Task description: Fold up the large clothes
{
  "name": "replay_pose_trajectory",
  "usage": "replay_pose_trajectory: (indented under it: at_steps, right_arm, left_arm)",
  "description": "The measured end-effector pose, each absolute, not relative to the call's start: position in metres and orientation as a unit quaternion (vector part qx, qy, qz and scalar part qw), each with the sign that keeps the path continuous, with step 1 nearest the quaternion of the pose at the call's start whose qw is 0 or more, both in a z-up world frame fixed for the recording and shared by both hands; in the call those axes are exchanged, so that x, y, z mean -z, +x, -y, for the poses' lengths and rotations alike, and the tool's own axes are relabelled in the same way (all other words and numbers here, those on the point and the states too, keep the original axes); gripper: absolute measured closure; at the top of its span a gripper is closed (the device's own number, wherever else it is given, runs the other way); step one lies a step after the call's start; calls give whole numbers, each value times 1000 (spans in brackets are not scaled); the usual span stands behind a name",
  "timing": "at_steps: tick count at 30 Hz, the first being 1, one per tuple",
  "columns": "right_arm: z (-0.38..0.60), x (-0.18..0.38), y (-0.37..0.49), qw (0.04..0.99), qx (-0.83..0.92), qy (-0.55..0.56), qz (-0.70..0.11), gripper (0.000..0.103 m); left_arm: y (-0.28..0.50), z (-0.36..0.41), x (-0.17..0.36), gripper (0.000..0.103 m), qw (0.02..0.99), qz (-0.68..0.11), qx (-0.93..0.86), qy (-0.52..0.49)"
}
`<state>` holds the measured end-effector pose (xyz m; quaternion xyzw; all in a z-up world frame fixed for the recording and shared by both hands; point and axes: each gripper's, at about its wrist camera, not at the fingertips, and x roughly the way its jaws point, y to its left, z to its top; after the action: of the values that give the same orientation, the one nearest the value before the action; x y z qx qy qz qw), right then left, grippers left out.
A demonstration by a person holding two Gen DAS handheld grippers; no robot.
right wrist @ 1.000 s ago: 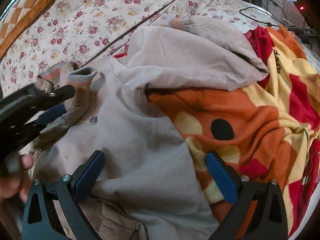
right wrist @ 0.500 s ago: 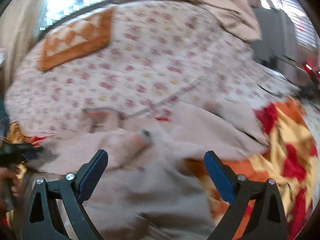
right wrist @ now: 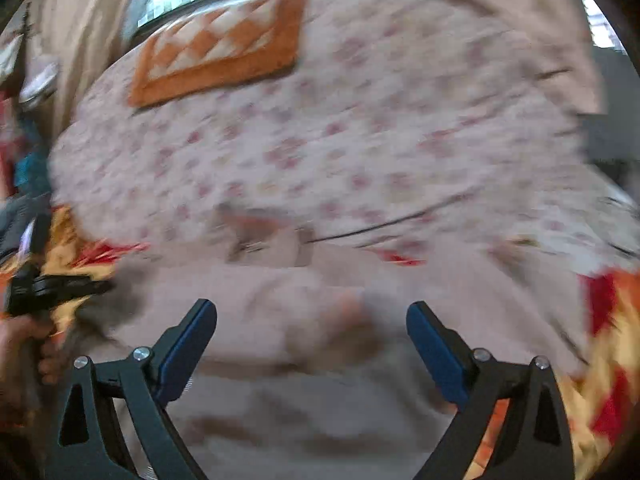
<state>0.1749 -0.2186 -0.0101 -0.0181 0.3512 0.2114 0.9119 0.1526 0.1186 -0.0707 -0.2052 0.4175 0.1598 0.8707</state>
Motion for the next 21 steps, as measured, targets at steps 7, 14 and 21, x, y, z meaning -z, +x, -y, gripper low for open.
replay_pose_trajectory:
  at_steps: [7, 14, 21]
  right_arm:
    - [156, 56, 232, 870, -266, -16, -415, 30]
    - [203, 118, 264, 853, -171, -3, -494, 103]
    - [254, 123, 266, 854, -128, 62, -500, 103]
  left_arm:
    - [158, -129, 82, 79, 875, -392, -171, -228]
    - [174, -116, 124, 79, 854, -456, -134, -213]
    - [175, -112, 122, 79, 854, -460, -105, -219]
